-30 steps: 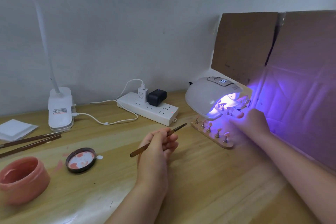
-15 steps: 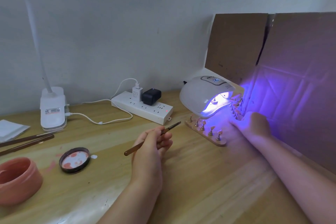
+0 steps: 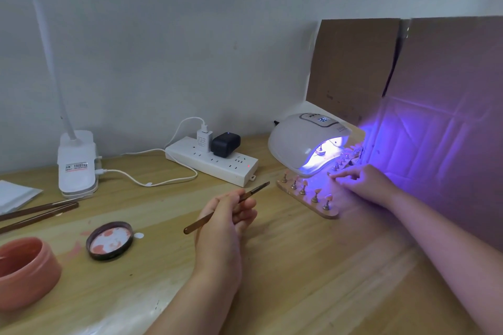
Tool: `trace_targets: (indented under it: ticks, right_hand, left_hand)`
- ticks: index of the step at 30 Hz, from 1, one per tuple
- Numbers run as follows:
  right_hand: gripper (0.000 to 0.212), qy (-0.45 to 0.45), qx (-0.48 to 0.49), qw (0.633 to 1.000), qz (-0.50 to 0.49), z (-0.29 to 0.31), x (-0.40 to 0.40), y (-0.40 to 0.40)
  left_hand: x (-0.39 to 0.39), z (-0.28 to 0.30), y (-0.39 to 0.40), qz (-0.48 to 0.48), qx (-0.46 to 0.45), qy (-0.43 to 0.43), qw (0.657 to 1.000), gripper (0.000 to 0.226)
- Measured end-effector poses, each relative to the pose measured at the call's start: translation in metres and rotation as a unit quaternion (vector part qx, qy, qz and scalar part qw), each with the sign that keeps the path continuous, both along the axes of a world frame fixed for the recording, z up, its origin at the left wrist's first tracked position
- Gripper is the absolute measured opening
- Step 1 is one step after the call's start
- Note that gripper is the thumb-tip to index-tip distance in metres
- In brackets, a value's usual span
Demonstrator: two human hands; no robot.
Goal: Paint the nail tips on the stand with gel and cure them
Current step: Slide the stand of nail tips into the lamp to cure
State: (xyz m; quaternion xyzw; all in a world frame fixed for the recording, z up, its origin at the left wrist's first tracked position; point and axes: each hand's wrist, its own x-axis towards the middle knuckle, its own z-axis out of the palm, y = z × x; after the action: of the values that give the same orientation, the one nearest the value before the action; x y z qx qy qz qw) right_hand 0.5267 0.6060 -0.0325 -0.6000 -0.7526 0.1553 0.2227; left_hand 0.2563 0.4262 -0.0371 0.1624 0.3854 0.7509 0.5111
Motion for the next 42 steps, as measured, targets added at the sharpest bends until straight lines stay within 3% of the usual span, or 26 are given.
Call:
trace_targets:
  ticks: [8, 12, 17, 22, 25, 29, 36, 42]
  right_hand:
    - [0.012, -0.073, -0.081, 0.987, -0.114, 0.010, -0.015, 0.033]
    - [0.015, -0.057, -0.121, 0.975, -0.177, 0.014, -0.020, 0.045]
    - [0.022, -0.019, -0.077, 0.995, -0.060, 0.018, -0.016, 0.012]
    - [0.035, 0.002, -0.114, 0.990, 0.083, 0.025, 0.002, -0.069]
    - [0.020, -0.002, -0.066, 0.995, 0.075, 0.012, -0.011, -0.093]
    - [0.028, 0.020, 0.021, 0.999, -0.023, -0.003, -0.030, -0.089]
    - [0.021, 0.098, 0.131, 0.984, -0.070, -0.001, -0.004, -0.081]
    - [0.026, 0.114, 0.142, 0.969, -0.169, 0.005, 0.018, -0.058]
  left_hand:
    - [0.000, -0.001, 0.000, 0.002, 0.005, 0.000, 1.000, 0.015]
    - [0.000, -0.001, -0.001, 0.003, 0.004, -0.001, 1.000, 0.015]
    - [-0.001, 0.001, 0.000, 0.001, 0.002, -0.013, 1.000, 0.016]
    - [0.000, 0.001, 0.001, -0.004, -0.003, -0.005, 1.000, 0.015]
    - [-0.001, 0.003, 0.001, -0.007, -0.009, -0.011, 1.000, 0.013]
    - [-0.002, 0.004, 0.001, -0.007, -0.010, -0.017, 1.000, 0.013]
    - [-0.003, 0.001, 0.003, -0.010, -0.008, -0.022, 1.000, 0.011]
    - [-0.002, 0.001, 0.004, -0.007, -0.008, -0.022, 1.000, 0.010]
